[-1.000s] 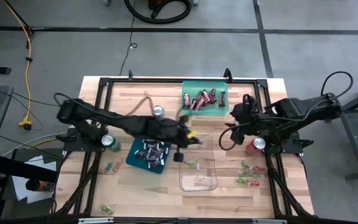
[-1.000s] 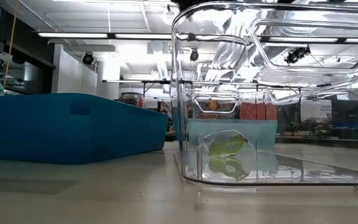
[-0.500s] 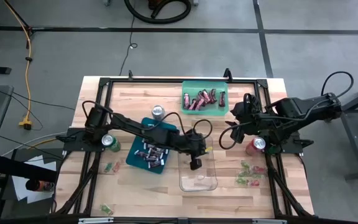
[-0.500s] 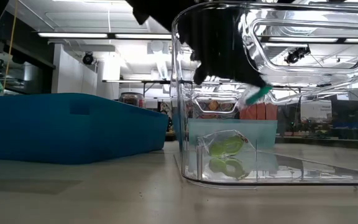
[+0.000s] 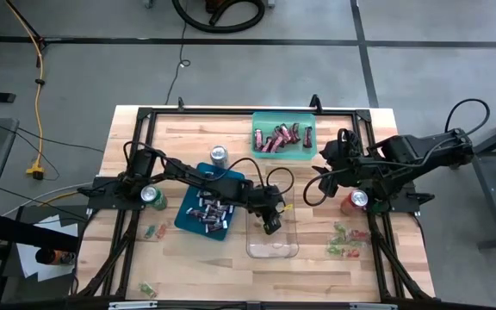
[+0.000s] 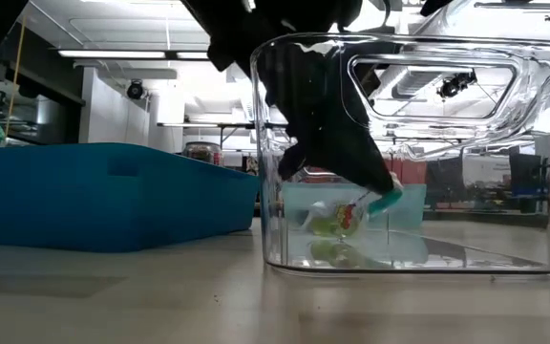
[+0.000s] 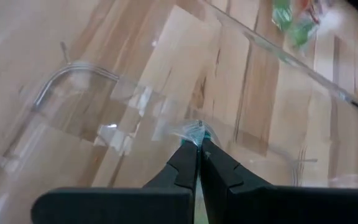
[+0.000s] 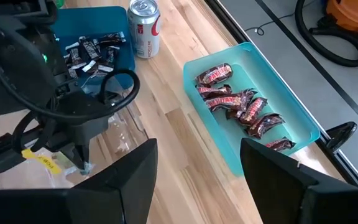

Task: Sort candy
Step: Put the blue candy into the transparent bin, then put the green candy into the transparent bin

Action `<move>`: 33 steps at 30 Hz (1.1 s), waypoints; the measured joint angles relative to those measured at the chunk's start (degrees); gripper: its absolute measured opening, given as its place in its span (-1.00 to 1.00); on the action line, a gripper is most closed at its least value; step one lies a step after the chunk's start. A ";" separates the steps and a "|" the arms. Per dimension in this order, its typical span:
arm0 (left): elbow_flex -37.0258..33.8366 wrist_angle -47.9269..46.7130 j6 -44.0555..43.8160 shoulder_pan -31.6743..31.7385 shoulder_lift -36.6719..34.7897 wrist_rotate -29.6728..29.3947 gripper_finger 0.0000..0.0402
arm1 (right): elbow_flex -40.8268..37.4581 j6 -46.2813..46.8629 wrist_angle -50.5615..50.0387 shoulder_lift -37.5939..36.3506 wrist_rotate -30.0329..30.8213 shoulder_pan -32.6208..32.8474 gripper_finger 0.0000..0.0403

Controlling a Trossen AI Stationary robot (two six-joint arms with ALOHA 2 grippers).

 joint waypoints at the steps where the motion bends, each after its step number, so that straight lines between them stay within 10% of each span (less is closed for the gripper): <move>1: 0.00 -0.04 0.62 -0.04 0.00 0.03 -0.99 | 0.00 0.18 0.00 0.00 0.01 0.00 0.11; 22: -0.04 -10.00 11.57 5.03 -16.85 8.89 -0.11 | 0.02 -0.29 0.04 0.02 -0.06 0.00 0.11; 33: -11.71 -11.15 15.90 -2.18 -41.06 -6.82 -0.12 | 0.04 0.62 0.11 0.02 -0.38 0.00 0.11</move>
